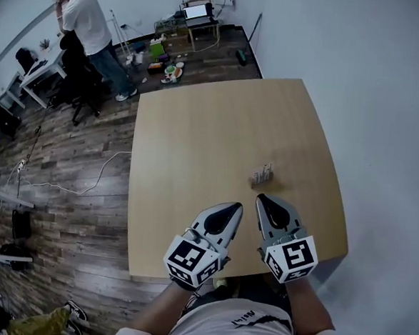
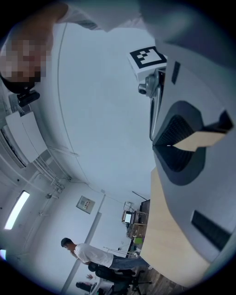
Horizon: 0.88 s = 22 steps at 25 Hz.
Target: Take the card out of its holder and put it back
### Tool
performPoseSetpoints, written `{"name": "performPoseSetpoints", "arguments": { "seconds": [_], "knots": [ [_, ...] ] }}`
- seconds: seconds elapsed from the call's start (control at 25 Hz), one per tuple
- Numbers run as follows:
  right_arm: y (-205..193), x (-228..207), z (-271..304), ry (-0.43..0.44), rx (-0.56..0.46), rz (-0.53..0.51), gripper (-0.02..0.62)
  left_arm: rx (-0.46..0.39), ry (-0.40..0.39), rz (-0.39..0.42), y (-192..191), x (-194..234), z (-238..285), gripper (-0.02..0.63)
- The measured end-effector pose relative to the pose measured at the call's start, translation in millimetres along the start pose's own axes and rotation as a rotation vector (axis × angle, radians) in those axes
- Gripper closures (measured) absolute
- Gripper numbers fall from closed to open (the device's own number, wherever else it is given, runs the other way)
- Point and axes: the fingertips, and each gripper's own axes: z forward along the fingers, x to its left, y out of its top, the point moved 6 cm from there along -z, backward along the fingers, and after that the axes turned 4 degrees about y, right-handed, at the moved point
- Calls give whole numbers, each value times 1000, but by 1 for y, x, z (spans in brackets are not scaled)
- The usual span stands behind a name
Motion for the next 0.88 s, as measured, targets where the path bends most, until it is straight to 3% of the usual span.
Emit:
{"name": "performPoseSetpoints", "arguments": {
  "seconds": [0.4,0.88],
  "knots": [
    [38,21,-25,-21,-46,-2,580,-46,-34,23,33,-20,-18,592],
    [39,29,-40,-41,-24,7,580,-60,-49,15,39,-34,-29,592]
  ]
}}
